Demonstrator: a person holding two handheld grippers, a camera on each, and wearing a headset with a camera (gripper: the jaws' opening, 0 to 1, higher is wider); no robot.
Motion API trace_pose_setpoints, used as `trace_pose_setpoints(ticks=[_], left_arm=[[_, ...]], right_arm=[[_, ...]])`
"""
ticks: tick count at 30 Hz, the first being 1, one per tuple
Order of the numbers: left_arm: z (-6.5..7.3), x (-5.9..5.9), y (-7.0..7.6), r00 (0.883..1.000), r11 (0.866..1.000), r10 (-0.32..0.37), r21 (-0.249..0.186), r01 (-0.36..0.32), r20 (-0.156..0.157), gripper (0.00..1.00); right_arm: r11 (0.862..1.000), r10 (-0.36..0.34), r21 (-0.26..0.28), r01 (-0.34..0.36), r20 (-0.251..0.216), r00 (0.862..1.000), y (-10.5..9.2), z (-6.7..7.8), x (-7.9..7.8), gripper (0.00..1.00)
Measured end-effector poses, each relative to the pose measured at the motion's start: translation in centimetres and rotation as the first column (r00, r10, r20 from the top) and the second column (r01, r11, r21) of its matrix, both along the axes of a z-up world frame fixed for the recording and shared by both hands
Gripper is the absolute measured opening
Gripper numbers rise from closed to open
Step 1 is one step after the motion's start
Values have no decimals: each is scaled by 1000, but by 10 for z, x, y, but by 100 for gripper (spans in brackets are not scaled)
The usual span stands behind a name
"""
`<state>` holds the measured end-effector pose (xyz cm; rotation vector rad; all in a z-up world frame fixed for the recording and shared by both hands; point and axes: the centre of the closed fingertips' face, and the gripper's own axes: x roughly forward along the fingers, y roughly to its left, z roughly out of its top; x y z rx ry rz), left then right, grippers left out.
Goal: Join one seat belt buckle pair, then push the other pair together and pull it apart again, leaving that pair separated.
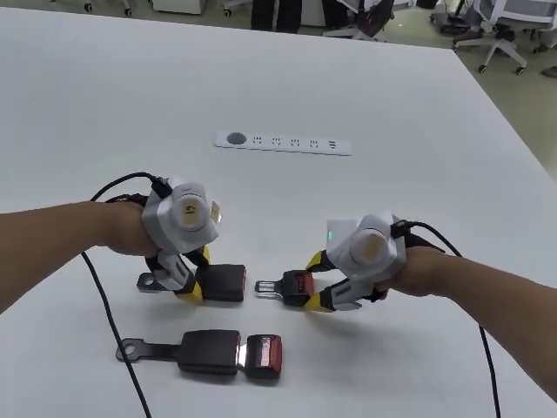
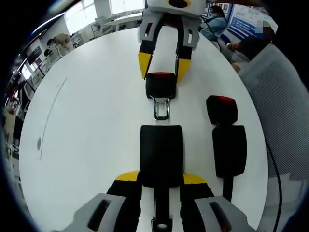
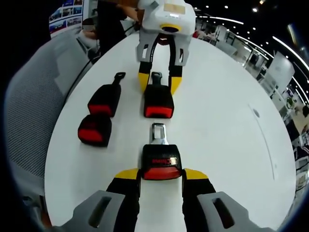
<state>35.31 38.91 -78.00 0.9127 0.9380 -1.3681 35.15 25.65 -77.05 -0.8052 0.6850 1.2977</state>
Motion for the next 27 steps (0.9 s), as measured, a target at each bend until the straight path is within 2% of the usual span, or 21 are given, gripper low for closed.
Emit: trace_pose_setpoints(ticks=[16,25,27], left_arm=[[-1,-2,0,1000,1000,4,-3,-4,-3,31],[0,-2,-1,1000,1000,3,-10,-3,-2,31],[-1,-1,0,1000,1000,4,-9,-4,-2,31]], right_arm=[[1000,1,22,-1,-4,1000,18,0,-1,30],[999,-7,52,8,-8,1000,32,1,-2,29],[999,-4,36,4,-2,1000,31,-2,-1,29]])
